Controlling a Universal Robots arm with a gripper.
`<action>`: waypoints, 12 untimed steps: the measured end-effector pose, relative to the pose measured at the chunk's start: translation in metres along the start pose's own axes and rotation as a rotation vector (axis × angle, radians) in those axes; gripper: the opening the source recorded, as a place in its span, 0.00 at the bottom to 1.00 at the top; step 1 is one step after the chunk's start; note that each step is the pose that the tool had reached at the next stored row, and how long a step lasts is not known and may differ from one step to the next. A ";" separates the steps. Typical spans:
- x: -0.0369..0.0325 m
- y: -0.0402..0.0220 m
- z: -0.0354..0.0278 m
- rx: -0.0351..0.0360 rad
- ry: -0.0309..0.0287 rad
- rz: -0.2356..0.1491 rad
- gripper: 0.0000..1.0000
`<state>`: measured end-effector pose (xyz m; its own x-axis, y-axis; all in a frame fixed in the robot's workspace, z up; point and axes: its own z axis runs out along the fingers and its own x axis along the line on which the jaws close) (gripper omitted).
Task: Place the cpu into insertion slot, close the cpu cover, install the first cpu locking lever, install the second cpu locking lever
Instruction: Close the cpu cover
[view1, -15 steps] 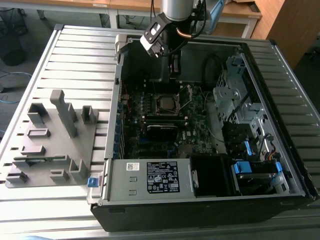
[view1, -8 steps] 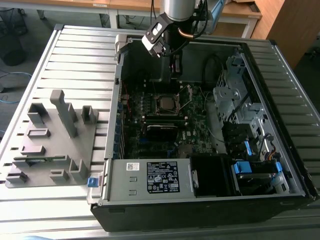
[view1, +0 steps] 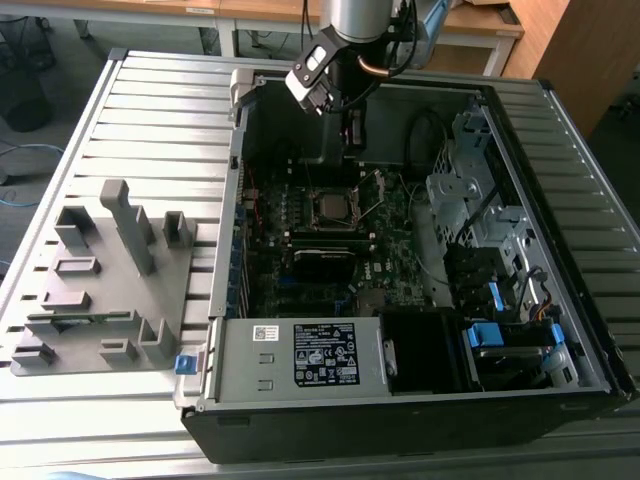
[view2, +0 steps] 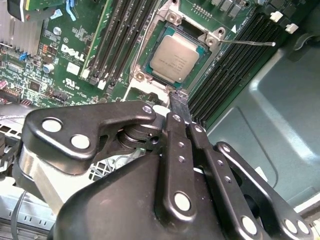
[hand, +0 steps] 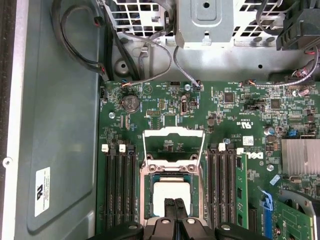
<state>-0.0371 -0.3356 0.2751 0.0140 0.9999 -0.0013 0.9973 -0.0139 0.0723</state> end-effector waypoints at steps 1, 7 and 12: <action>0.0000 0.0008 0.0001 0.0000 0.0000 0.000 0.11; 0.0001 0.0051 0.0004 0.0000 0.0000 0.000 0.11; 0.0001 0.0058 0.0004 0.0000 0.0000 0.000 0.11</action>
<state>-0.0313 -0.3356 0.2751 0.0139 0.9999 -0.0013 0.9973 -0.0138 0.0723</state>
